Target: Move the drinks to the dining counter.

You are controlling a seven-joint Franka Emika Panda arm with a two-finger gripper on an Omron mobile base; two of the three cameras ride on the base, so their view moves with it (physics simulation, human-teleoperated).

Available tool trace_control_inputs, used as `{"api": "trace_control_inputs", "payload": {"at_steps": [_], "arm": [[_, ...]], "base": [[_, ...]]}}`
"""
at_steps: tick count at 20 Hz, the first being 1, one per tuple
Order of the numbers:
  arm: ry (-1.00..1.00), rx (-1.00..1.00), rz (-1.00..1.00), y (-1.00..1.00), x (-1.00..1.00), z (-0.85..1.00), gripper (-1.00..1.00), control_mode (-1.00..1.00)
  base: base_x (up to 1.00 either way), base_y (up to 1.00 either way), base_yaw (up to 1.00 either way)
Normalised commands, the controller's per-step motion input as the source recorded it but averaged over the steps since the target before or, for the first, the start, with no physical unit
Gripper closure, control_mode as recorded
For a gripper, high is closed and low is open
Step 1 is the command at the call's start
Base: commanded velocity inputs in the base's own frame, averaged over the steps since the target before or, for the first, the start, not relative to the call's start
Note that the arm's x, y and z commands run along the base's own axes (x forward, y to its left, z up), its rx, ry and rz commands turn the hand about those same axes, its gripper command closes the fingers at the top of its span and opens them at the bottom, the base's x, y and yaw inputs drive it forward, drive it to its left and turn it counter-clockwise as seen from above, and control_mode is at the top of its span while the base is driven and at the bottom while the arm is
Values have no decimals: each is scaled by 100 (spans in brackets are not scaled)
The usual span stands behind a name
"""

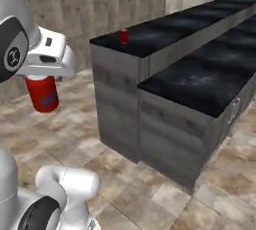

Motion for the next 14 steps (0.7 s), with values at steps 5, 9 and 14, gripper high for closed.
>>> {"api": "trace_control_inputs", "payload": {"at_steps": [5, 9, 14], "arm": [[0, 0, 0, 0, 0, 0, 100, 100], [0, 0, 0, 0, 0, 0, 100, 100], [0, 0, 0, 0, 0, 0, 100, 100]], "base": [[100, 80, -49], [100, 81, -51], [100, 66, -37]]}}
